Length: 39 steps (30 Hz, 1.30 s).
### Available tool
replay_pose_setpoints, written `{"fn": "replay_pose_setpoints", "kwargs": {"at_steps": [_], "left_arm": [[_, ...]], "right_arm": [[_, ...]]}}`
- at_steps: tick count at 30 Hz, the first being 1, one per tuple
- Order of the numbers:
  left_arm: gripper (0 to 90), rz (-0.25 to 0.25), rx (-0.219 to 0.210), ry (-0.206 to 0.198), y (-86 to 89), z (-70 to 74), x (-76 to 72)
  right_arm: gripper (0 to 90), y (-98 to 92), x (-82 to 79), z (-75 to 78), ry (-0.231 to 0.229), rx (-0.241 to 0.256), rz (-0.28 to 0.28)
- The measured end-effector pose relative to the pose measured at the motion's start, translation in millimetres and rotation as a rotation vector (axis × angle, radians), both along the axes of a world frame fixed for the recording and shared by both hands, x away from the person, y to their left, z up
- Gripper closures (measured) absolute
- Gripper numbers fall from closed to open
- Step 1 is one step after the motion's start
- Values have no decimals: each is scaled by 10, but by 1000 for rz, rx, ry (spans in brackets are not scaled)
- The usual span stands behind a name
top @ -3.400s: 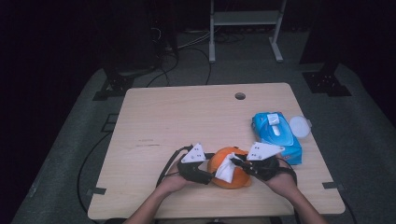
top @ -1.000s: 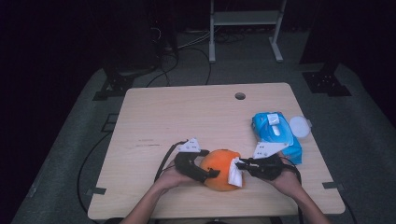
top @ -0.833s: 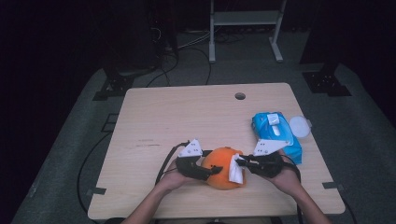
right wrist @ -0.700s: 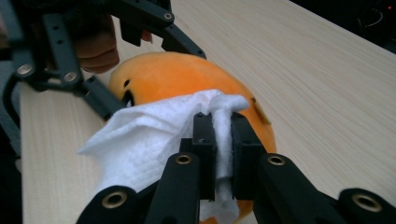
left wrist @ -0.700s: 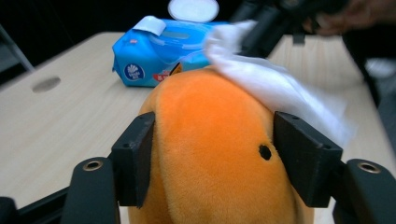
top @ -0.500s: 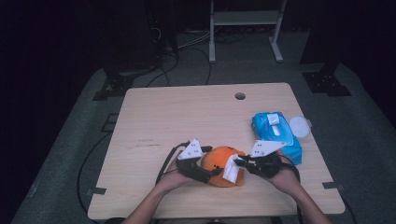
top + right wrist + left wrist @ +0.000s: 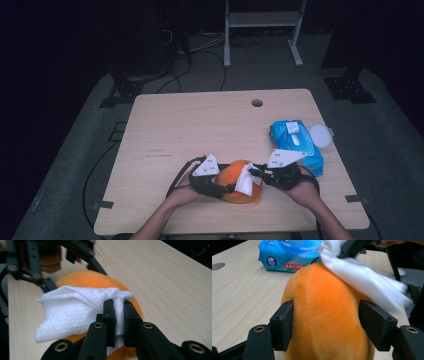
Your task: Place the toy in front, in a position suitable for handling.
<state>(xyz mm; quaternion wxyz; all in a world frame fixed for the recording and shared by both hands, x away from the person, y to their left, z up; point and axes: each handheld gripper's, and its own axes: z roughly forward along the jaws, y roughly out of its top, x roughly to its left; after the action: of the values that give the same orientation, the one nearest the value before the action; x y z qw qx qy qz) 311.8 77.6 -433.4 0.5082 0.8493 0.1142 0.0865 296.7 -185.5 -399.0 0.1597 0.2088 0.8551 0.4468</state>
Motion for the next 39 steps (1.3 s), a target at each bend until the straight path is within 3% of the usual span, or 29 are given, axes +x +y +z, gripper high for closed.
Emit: {"fn": "replay_pose_setpoints", "kwargs": {"at_steps": [3, 6, 8, 9, 12, 14, 16, 17, 19, 21, 25, 26, 27, 29, 34, 36, 39], "left_arm": [[221, 8, -21, 48, 12, 26, 42], [87, 60, -43, 187, 7, 47, 167], [63, 63, -23, 296, -24, -24, 233], [90, 62, -26, 296, -23, -42, 229], [271, 68, -35, 188, -10, 14, 155], [320, 73, -31, 51, -53, 89, 71], [326, 69, 9, -103, -132, 144, -34], [325, 57, 26, -154, -160, 152, -70], [320, 20, 52, -173, -182, 127, -97], [292, 10, 41, -160, -156, 86, -79], [143, 47, -16, 13, -57, 47, 61], [140, 54, -36, 66, -36, 39, 99], [154, 65, -53, 91, -30, 32, 121], [232, 65, -41, 52, -56, 33, 102], [297, -29, 54, -174, -193, 78, -126], [296, -55, 71, -199, -201, 81, -164], [283, -64, 44, -170, -158, 67, -139]], "right_arm": [[822, -124, 31, -50, 22, 2, -33], [824, -122, 8, -69, 27, -9, -24], [825, -81, -20, -59, 26, -9, 2], [824, -56, -33, -47, 22, -20, 5], [824, -38, -38, -13, 2, -31, -12], [824, -17, -59, 53, -21, -18, -31], [824, 52, -98, 138, -58, 5, -21], [823, 99, -124, 175, -69, 15, -7], [822, 185, -165, 220, -78, 27, 25], [822, 220, -172, 205, -82, 5, 40], [822, 72, -80, 74, -39, -11, 6], [823, 33, -63, 45, -24, -8, -6], [823, -14, -39, 15, -10, -4, -15], [823, -37, -33, 12, -1, 6, -29], [822, 220, -163, 138, -49, 4, 55], [822, 305, -200, 167, -55, 3, 89], [822, 289, -201, 170, -69, -11, 88]]}}
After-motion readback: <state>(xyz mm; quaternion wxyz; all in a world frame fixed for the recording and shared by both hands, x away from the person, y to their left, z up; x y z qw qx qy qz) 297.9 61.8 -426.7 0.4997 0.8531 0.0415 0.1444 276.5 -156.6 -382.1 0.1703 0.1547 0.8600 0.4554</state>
